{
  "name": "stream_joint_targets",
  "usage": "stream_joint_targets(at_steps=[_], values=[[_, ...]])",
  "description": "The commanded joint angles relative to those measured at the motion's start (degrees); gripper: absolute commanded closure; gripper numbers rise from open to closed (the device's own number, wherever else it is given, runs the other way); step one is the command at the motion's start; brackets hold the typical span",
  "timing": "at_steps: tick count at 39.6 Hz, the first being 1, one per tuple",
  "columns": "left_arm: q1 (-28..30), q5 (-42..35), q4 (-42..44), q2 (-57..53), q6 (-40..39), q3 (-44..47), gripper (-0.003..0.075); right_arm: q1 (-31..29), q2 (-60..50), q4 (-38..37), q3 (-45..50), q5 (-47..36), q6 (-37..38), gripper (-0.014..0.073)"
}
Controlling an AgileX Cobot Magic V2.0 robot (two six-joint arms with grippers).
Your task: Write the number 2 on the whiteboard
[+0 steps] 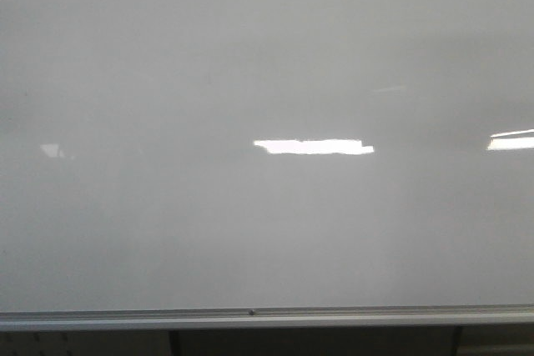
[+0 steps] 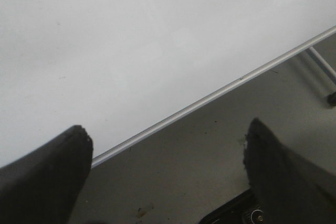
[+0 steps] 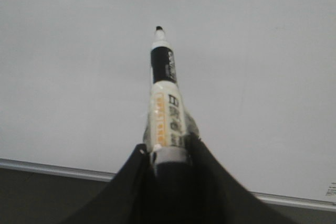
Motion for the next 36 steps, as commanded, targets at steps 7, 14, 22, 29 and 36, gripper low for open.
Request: stream_joint_targets(at_steps=[7, 14, 22, 29, 36], values=[[0.2, -3.4, -1.9, -0.6, -0.6, -1.4, 0.0156, -1.5, 9.0, 1.1, -4.6, -11.6, 0.2, 0.0611], [0.2, -3.4, -1.9, -0.6, -0.6, -1.4, 0.0156, -1.2, 15.9, 1.1, -7.2, -16.6, 0.1, 0.0611], [0.2, -3.4, -1.9, -0.6, -0.6, -1.4, 0.0156, 2.4, 22.9, 0.3, -11.9, -19.8, -4.0, 0.0611], [0.2, -3.5, -1.9, -0.6, -0.6, -1.4, 0.0156, 3.6, 27.5, 0.3, -15.1, -22.9, -4.1, 0.0611], [0.2, -3.5, -1.9, -0.6, -0.6, -1.4, 0.0156, 6.9, 29.7, -1.3, -17.0, -22.8, -4.4, 0.0611]])
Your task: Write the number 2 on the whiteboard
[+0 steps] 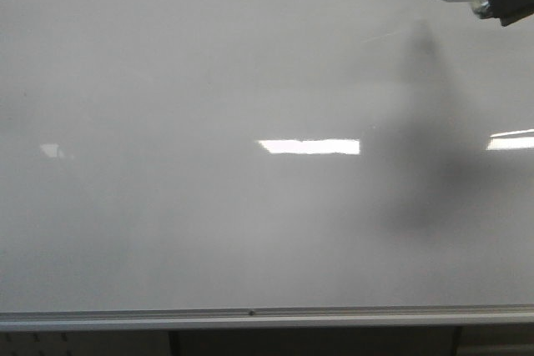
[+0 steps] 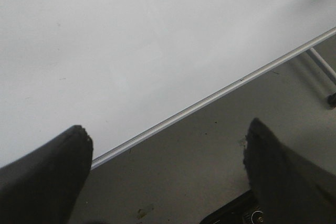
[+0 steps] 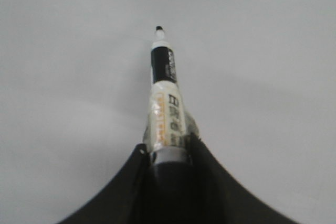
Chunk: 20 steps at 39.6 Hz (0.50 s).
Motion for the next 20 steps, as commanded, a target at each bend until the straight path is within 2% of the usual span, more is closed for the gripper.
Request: stream_joint_targets(at_steps=[1, 20], values=[[0.2, -3.3, -1.9, -0.6, -0.5, -1.4, 0.0156, 1.2, -0.1, -1.7, -2.8, -5.1, -0.7, 0.0611], [0.2, -3.5, -1.9, -0.6, -0.5, -1.4, 0.0156, 1.1, 1.7, -2.0, -2.8, -9.0, -0.7, 0.0611]])
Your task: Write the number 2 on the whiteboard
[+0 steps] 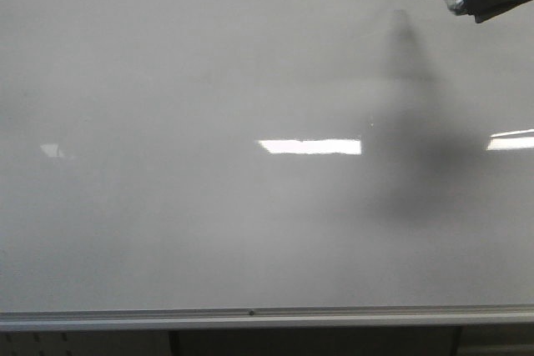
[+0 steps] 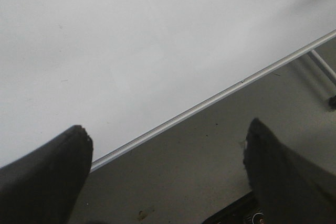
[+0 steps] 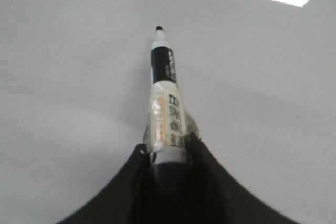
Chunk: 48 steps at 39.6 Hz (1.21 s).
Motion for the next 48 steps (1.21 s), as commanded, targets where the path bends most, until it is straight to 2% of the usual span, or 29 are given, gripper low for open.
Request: stream_joint_targets(at_steps=[1, 12, 20, 22, 26, 38, 43, 48], values=[[0.2, -3.1, -1.9, -0.6, -0.5, -1.4, 0.0156, -0.1, -0.1, -0.9, -2.0, -5.6, -0.6, 0.0611], [0.2, -3.1, -1.9, -0.6, -0.5, -1.4, 0.0156, -2.3, 1.8, -0.9, -2.2, -7.7, -0.6, 0.0611], [0.2, -3.2, -1.9, -0.6, -0.5, -1.4, 0.0156, -7.9, 1.8, -0.7, -2.9, -0.6, -0.6, 0.0611], [0.2, -3.3, -1.9, -0.6, -0.5, -1.4, 0.0156, -8.0, 1.8, -0.7, -2.6, 2.8, -0.6, 0.0611], [0.2, -3.7, -1.9, -0.6, -0.5, -1.4, 0.0156, -6.7, 2.2, -0.3, -1.1, 4.7, -0.6, 0.0611], [0.2, -4.1, -1.9, -0.6, -0.5, -1.4, 0.0156, 1.8, 7.6, 0.6, -0.7, 1.0, -0.6, 0.0611], [0.2, -4.2, -1.9, -0.6, -0.5, -1.4, 0.0156, 1.2, 7.7, -0.1, -0.6, 1.8, -0.6, 0.0611], [0.2, -4.3, -1.9, -0.6, -0.5, -1.4, 0.0156, -3.0, 7.7, -1.0, -0.7, 4.1, -0.6, 0.0611]])
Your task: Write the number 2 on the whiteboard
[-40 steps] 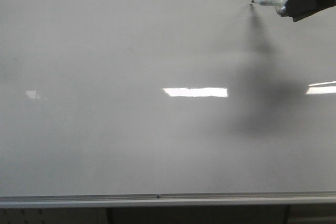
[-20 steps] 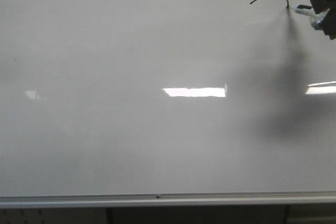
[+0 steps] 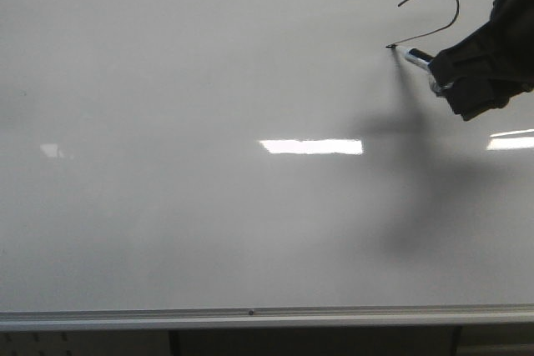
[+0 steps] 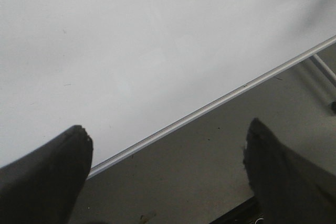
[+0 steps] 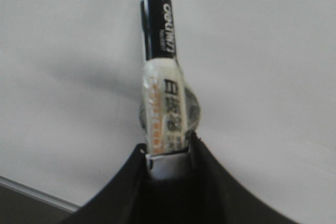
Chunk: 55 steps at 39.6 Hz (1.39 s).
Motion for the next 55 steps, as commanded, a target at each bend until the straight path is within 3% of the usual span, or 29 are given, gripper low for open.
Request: stream_joint_targets(at_steps=[1, 7, 15, 24, 33, 40, 46, 55], values=[[0.2, -3.4, -1.9, -0.6, -0.5, -1.4, 0.0156, -3.6, -1.7, -1.1, -1.4, -1.5, -0.3, 0.0611], [0.2, -3.4, -1.9, -0.6, -0.5, -1.4, 0.0156, -7.2, -2.1, -0.9, -1.4, -0.3, -0.3, 0.0611], [0.2, -3.4, -1.9, -0.6, -0.5, -1.4, 0.0156, -4.8, -6.1, -0.4, -1.4, -0.1, -0.3, 0.0611], [-2.0, -2.5, -2.3, -0.6, 1.5, -1.5, 0.0156, 2.4, -17.2, -0.4, -1.4, 16.1, -1.5, 0.0611], [-12.2, 0.8, -5.4, -0.1, 9.0, -3.0, 0.0156, 14.6, -25.1, 1.4, -1.4, 37.3, -9.0, 0.0611], [-22.5, 3.2, -5.6, 3.8, 11.8, -7.4, 0.0156, 24.4, -27.2, 10.9, -4.5, 50.3, -22.1, 0.0611], [-32.7, 2.7, -6.3, 8.7, 14.7, -10.2, 0.0156, 29.6, -27.2, 18.3, -9.3, 55.7, -27.9, 0.0611], [-46.0, -2.6, -6.3, 18.0, 14.7, -15.4, 0.0156, 30.9, -27.2, 19.1, -12.6, 56.2, -28.0, 0.0611]])
